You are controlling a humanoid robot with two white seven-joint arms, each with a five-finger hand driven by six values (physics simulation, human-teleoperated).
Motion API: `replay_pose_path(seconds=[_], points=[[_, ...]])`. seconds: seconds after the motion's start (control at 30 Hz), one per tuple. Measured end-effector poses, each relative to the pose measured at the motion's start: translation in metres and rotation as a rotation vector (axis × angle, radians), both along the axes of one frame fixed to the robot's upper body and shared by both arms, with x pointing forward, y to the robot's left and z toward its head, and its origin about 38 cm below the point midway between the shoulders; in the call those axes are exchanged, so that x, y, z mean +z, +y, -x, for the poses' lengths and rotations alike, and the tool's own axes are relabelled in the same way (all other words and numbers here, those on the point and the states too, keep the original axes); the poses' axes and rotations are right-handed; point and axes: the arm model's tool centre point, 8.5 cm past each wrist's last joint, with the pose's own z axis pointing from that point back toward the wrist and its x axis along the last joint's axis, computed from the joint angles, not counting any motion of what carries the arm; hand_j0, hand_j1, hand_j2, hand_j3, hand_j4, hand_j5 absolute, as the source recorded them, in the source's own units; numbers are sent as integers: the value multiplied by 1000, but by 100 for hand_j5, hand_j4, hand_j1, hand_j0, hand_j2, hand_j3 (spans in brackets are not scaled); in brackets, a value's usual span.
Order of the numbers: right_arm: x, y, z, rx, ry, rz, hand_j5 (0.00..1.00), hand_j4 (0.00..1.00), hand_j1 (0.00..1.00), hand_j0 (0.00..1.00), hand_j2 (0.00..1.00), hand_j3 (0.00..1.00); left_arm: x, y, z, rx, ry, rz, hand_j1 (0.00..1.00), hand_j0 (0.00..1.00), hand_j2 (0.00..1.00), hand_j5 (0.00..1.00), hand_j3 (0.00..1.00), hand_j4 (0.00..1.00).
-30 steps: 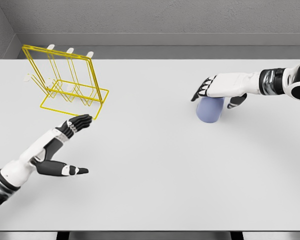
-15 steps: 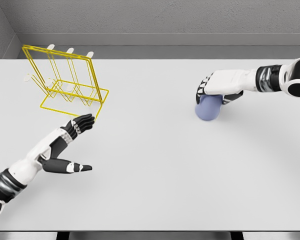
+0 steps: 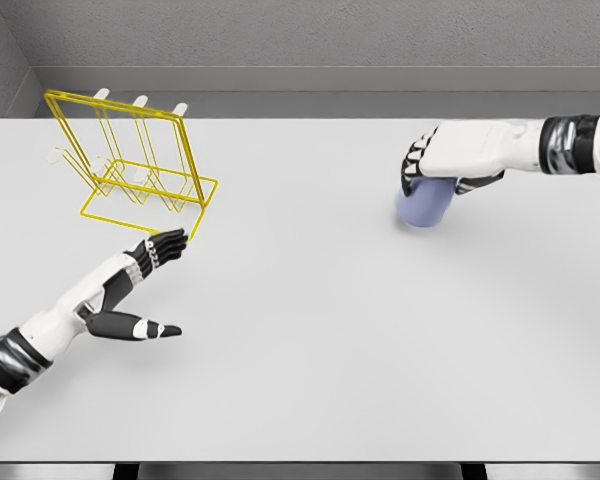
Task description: Place the cup on the cup holder with both arms
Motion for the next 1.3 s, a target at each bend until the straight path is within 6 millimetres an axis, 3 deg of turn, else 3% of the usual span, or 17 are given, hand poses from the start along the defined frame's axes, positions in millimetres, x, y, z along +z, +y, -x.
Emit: replay_pose_path(seconds=[0.5, 0.93, 1.3], points=[[21, 44, 69, 252, -55, 13, 56, 56, 56, 56, 56, 56, -1, 4, -4, 5, 3, -20, 100, 100, 100, 100, 100, 100], [20, 88, 79, 365, -55, -35, 56, 56, 56, 56, 56, 56, -10, 3, -4, 8, 21, -24, 100, 100, 100, 100, 100, 100], [0, 138, 87, 471, -37, -56, 56, 56, 56, 56, 56, 56, -12, 1, -8, 12, 19, -23, 100, 100, 100, 100, 100, 100]])
